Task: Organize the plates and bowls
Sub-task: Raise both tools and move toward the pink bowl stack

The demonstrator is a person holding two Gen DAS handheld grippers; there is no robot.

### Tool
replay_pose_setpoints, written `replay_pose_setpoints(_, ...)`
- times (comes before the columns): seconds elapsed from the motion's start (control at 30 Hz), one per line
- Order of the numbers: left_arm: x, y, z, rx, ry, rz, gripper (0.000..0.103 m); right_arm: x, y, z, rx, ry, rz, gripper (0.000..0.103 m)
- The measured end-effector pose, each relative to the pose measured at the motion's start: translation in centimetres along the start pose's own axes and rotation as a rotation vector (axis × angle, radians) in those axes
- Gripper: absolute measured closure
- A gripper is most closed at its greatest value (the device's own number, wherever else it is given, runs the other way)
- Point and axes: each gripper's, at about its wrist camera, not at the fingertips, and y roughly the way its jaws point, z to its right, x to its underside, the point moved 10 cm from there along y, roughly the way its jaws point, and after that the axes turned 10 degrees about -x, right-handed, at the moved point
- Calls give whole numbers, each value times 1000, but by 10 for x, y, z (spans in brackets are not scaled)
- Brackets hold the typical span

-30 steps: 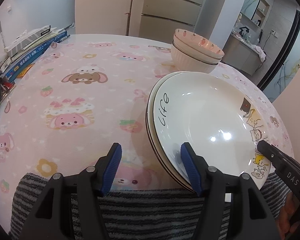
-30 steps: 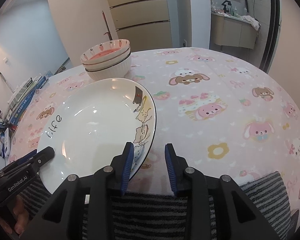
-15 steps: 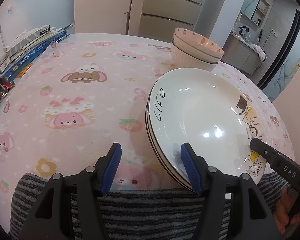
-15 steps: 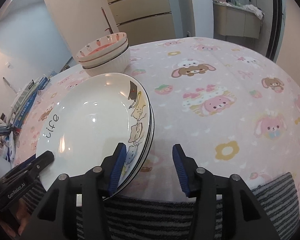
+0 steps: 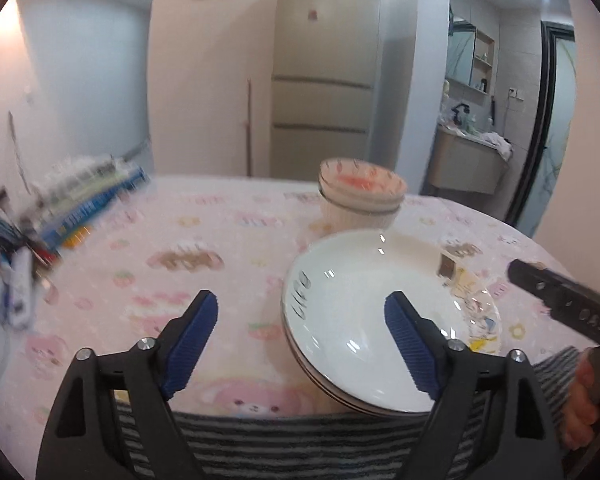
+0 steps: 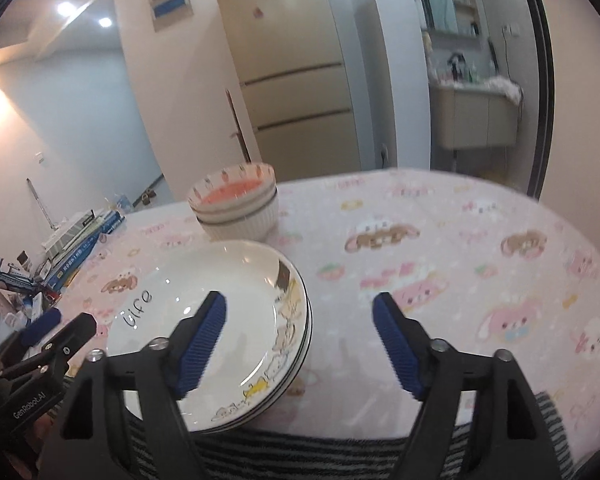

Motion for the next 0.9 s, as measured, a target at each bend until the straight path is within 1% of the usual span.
replay_pose_setpoints(0.03, -5, -6, -1, -14, 11, 42, 11, -5, -7, -1, 5, -8, 42, 17)
replay_pose_setpoints(0.07, -9, -11, -1, -8, 12, 75, 5, -10, -12, -1, 10, -14, 76, 16)
replay_pose_setpoints(0.13, -15, -19, -3, 11, -9, 129, 1, -17, -21, 0, 22, -32, 136, 16)
replay_pose_setpoints(0.2, -20, -28, -4, 25, -25, 185, 1, -23, -29, 1, 34, -51, 182, 11)
replay_pose_setpoints(0.33, -26, -48, -2, 49, -26, 288, 1, -29, -46, 3, 59, -72, 276, 9)
replay_pose_setpoints(0.37, -27, -55, -3, 44, -25, 321, 1, -29, -49, 3, 64, -78, 296, 6)
replay_pose_setpoints(0.4, -27, -61, -5, 26, -24, 352, 1, -30, -53, 1, 64, -90, 314, 0)
replay_pose_setpoints(0.47, -28, -72, -7, 3, -27, 399, 0, -29, -60, -6, 43, -124, 347, 0)
replay_pose_setpoints(0.57, -29, -79, -13, -31, -42, 433, 0, -26, -68, -19, 25, -183, 383, 0)
replay_pose_setpoints(0.67, -26, -75, -20, -58, -58, 418, 0, -24, -73, -31, 30, -236, 407, 0)
replay_pose_setpoints(0.73, -26, -81, -26, -48, -88, 440, 0, -23, -72, -34, 33, -251, 403, 0)
replay_pose_setpoints(0.77, -27, -85, -29, -38, -105, 457, 0, -22, -71, -35, 52, -254, 394, 0)
replay_pose_setpoints(0.83, -26, -90, -30, -32, -112, 476, 0, -20, -70, -35, 95, -263, 384, 0)
replay_pose_setpoints(0.9, -26, -95, -28, -35, -104, 499, 0, -18, -71, -43, 94, -300, 391, 0)
